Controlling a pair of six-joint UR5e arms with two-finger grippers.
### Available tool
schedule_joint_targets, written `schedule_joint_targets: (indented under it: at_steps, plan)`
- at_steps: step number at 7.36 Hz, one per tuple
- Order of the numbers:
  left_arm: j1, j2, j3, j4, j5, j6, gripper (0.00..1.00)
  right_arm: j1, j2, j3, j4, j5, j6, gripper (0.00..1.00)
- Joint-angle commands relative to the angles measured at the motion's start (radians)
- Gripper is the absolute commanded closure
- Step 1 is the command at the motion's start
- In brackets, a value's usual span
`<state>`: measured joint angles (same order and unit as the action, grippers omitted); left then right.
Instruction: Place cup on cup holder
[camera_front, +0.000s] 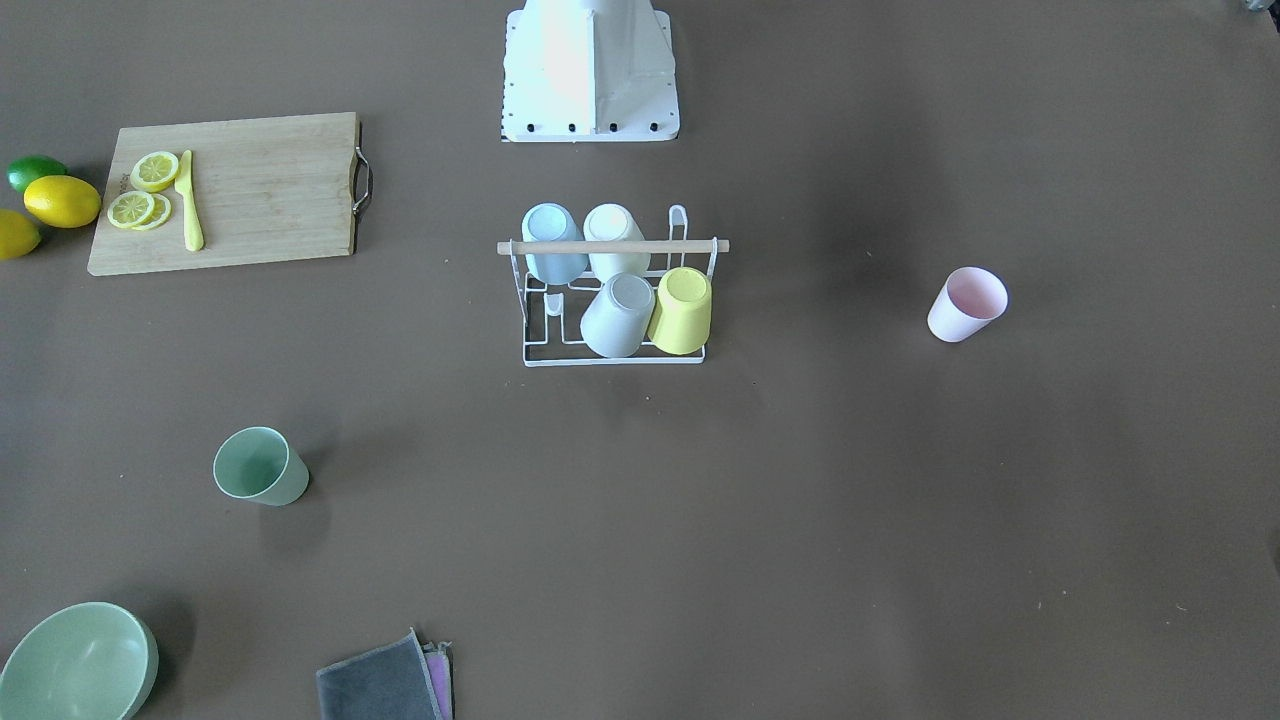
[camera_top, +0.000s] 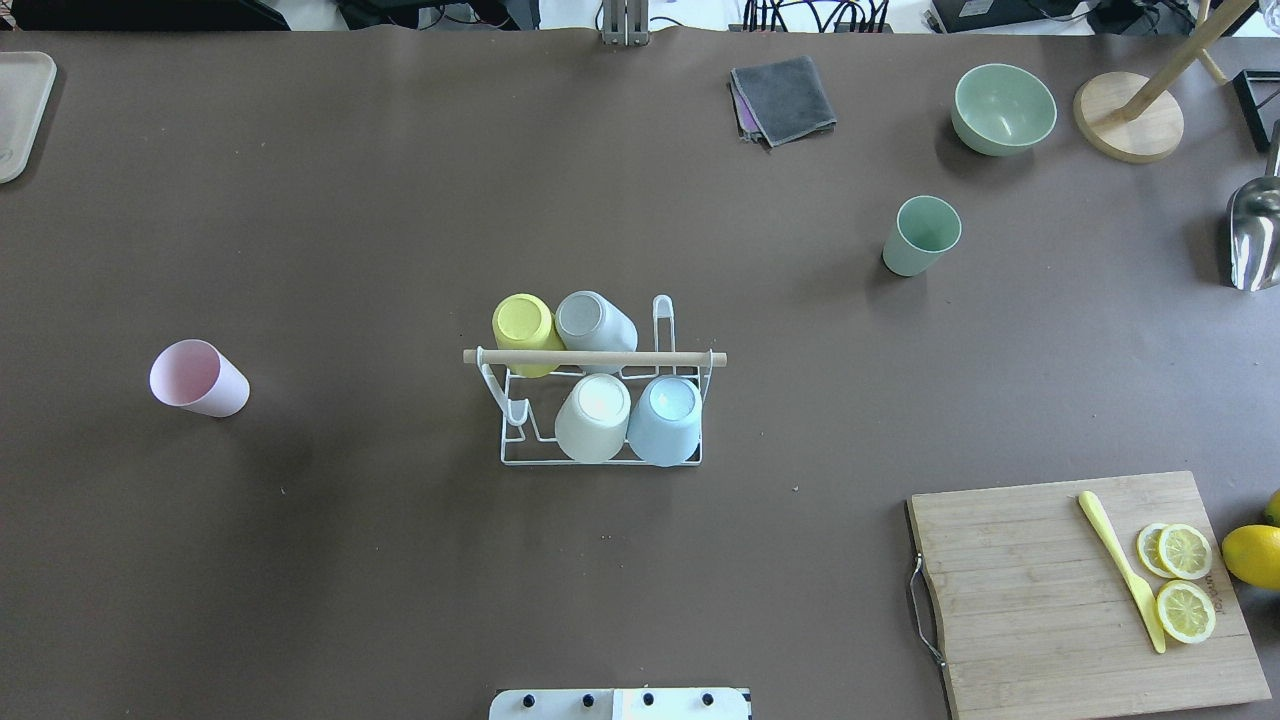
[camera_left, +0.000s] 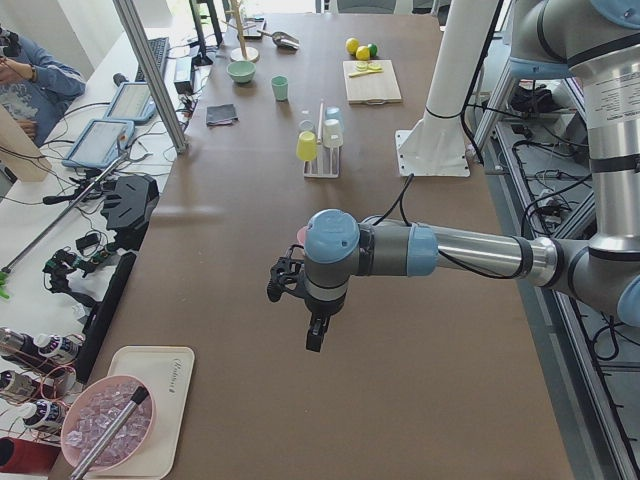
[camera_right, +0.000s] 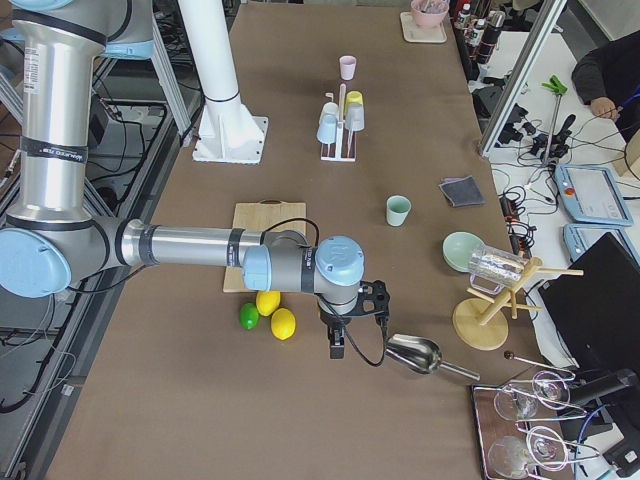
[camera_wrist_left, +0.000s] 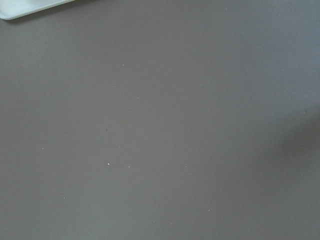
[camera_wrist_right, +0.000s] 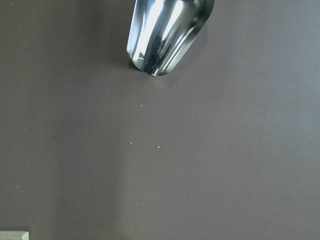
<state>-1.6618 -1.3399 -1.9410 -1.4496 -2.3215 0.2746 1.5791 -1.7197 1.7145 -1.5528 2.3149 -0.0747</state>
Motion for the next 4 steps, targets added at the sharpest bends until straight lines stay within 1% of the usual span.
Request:
schedule_joint_targets:
  at_steps: [1,4]
  plan:
    - [0.013,-0.03,0.005,0.0,0.001,0.0,0.02,-0.001,0.0,-0.001,0.0,0.001,0.001,0.0]
    - [0.049,-0.1,0.014,0.002,0.001,0.0,0.02,0.001,0.0,-0.001,0.0,0.0,0.003,0.0]
